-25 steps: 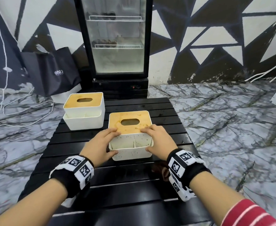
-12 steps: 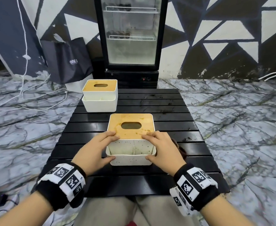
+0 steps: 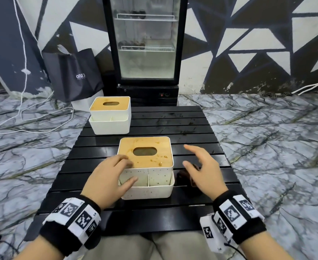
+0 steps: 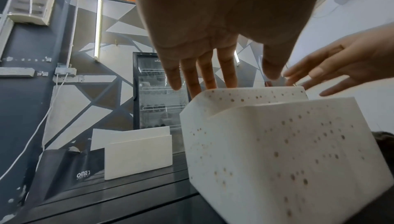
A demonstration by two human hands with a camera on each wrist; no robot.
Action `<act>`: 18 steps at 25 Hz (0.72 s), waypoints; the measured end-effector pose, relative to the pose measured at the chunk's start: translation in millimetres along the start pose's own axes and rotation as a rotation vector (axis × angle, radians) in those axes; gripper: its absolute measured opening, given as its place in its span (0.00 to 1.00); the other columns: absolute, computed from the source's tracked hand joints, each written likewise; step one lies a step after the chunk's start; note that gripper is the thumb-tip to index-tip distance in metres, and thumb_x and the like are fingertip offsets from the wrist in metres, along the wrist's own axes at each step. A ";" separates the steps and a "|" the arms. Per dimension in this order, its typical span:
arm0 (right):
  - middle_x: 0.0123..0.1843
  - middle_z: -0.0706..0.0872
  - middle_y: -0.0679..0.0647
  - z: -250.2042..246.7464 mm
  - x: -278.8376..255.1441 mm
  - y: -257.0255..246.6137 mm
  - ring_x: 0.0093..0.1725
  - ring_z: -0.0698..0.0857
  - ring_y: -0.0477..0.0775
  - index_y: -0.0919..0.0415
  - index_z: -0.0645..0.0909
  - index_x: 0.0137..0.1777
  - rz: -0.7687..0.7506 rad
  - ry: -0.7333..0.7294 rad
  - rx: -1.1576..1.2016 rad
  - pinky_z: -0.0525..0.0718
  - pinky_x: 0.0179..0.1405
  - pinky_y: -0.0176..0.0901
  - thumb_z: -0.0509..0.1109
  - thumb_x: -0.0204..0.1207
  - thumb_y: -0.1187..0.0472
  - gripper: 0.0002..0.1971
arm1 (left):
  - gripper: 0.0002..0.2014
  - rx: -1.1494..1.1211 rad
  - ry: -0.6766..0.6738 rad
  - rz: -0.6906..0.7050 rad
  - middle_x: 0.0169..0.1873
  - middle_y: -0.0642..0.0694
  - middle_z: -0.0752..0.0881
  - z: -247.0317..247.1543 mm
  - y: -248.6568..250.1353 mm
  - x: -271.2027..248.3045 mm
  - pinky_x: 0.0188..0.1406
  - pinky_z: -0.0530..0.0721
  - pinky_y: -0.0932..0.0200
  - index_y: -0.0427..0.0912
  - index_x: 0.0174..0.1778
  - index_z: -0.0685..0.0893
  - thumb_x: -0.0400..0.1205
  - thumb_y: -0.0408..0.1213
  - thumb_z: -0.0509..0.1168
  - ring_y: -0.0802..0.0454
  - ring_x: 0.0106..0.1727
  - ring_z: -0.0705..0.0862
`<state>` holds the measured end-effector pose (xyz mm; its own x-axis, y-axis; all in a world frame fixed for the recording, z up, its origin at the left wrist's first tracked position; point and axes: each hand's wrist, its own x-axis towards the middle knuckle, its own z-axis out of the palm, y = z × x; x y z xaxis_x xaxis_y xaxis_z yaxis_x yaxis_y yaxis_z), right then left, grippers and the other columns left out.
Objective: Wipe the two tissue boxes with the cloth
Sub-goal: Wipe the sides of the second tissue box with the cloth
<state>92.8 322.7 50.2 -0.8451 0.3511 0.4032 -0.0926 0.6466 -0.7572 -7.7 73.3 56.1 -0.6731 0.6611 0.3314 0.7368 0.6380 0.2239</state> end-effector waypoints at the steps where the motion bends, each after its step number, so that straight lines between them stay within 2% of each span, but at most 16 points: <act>1: 0.63 0.79 0.42 -2.7 4.3 9.9 0.65 0.75 0.41 0.50 0.76 0.66 0.044 -0.022 -0.046 0.68 0.67 0.29 0.71 0.73 0.63 0.22 | 0.28 -0.019 0.008 -0.022 0.58 0.51 0.83 -0.4 6.1 7.4 0.58 0.81 0.53 0.49 0.59 0.83 0.73 0.63 0.55 0.50 0.58 0.82; 4: 0.71 0.75 0.47 3.2 12.6 37.2 0.73 0.69 0.52 0.45 0.72 0.70 0.132 -0.363 -0.341 0.68 0.73 0.49 0.71 0.72 0.55 0.25 | 0.37 0.020 -0.070 -0.009 0.64 0.50 0.81 6.8 26.5 30.7 0.68 0.74 0.49 0.54 0.70 0.75 0.72 0.72 0.46 0.48 0.66 0.78; 6: 0.75 0.70 0.47 8.4 14.8 45.3 0.75 0.64 0.53 0.41 0.69 0.71 0.198 -0.548 -0.466 0.67 0.73 0.55 0.70 0.71 0.50 0.28 | 0.46 0.067 -0.225 -0.012 0.65 0.52 0.78 13.8 42.8 45.6 0.72 0.69 0.52 0.61 0.77 0.62 0.65 0.78 0.35 0.50 0.68 0.74; 7: 0.75 0.68 0.46 10.2 15.5 46.4 0.76 0.62 0.54 0.39 0.68 0.72 0.221 -0.598 -0.499 0.67 0.73 0.57 0.70 0.72 0.49 0.28 | 0.47 0.094 -0.294 -0.026 0.65 0.53 0.77 17.3 50.2 51.5 0.71 0.68 0.52 0.63 0.79 0.57 0.63 0.79 0.33 0.50 0.67 0.73; 9: 0.74 0.68 0.47 12.6 18.0 47.5 0.75 0.62 0.55 0.38 0.68 0.71 0.236 -0.651 -0.532 0.68 0.72 0.59 0.69 0.72 0.50 0.27 | 0.43 0.143 -0.363 -0.045 0.62 0.51 0.77 24.5 62.1 61.8 0.70 0.67 0.51 0.64 0.79 0.52 0.68 0.77 0.36 0.48 0.65 0.74; 12: 0.69 0.73 0.50 14.4 20.1 49.8 0.71 0.67 0.58 0.38 0.70 0.70 0.247 -0.714 -0.544 0.71 0.68 0.60 0.70 0.71 0.52 0.27 | 0.35 0.152 -0.364 -0.096 0.61 0.48 0.77 30.0 71.4 71.4 0.69 0.67 0.51 0.63 0.80 0.53 0.77 0.71 0.46 0.47 0.65 0.75; 15: 0.67 0.74 0.51 15.0 20.1 50.6 0.66 0.69 0.61 0.38 0.70 0.70 0.243 -0.720 -0.565 0.72 0.67 0.58 0.70 0.72 0.55 0.26 | 0.33 0.140 -0.343 -0.156 0.62 0.48 0.77 33.0 75.6 73.6 0.67 0.68 0.50 0.63 0.79 0.55 0.78 0.68 0.49 0.47 0.65 0.75; 18: 0.63 0.74 0.53 14.9 18.6 46.2 0.62 0.70 0.63 0.40 0.72 0.69 0.209 -0.687 -0.574 0.72 0.66 0.51 0.67 0.73 0.59 0.24 | 0.32 0.125 -0.332 -0.174 0.61 0.47 0.77 33.4 78.1 73.8 0.67 0.68 0.49 0.63 0.79 0.55 0.79 0.67 0.50 0.47 0.66 0.75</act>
<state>64.9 349.0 15.1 -0.9593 0.1375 -0.2467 0.2176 0.9168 -0.3350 -2.0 185.1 67.5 -0.7864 0.6174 -0.0208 0.6101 0.7815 0.1302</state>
